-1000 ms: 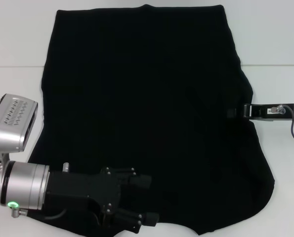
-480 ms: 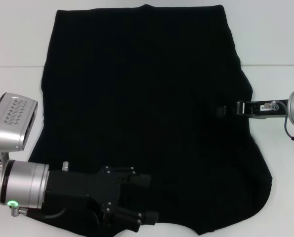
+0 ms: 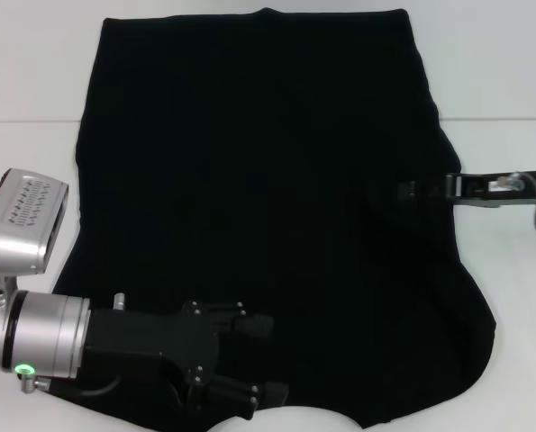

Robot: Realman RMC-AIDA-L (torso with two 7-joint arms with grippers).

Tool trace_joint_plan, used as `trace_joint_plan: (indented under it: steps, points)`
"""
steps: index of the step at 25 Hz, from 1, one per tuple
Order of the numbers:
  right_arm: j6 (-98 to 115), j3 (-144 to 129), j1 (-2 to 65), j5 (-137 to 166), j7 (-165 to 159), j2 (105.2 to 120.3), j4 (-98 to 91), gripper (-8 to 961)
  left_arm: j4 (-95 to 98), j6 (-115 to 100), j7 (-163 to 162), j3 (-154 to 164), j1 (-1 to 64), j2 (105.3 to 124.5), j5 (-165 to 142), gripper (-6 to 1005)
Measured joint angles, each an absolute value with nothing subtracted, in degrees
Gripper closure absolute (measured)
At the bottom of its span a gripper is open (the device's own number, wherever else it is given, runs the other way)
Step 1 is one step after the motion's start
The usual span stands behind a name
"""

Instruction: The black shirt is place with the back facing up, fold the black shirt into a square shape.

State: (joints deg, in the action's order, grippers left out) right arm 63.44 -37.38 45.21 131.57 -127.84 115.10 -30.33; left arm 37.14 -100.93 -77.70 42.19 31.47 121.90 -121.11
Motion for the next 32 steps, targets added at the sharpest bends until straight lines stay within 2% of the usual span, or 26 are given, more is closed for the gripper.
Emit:
trace_joint_plan:
  steps: [2,6,8,12,23,27,32]
  points:
    - [63.6,-37.4,44.6,131.7,-128.2,114.36,-30.3,343,37.1,-100.8,-77.7,42.2,31.5,121.86,-121.1,93]
    - [65.0,-38.0,43.4,132.3,-128.9,113.13,-29.8,349,37.2,-100.8,-77.9,42.2,31.5,121.80,-121.1,94]
    - [66.0,-38.7,42.9,132.4,-128.9,113.03,-29.7,350,37.2,-100.8,-78.1,42.2,31.5,121.80,-121.1,94]
    - [67.1,-42.0,42.4,132.4,-128.9,113.80,-29.4,352,37.3,-100.7,-78.4,41.5,31.4,121.74,-121.6,95]
    - [70.9,-43.5,45.5,132.0,-127.9,117.29,-28.9,357,39.4,-101.3,-78.2,33.0,27.9,120.61,-124.8,96]
    - [73.5,-43.1,46.3,130.5,-127.0,117.46,-29.3,358,40.3,-101.4,-78.2,31.9,27.0,120.52,-124.9,97]
    - [76.2,-42.9,45.5,128.2,-126.3,116.33,-29.6,360,41.1,-101.6,-78.4,30.0,26.2,120.45,-125.3,98]
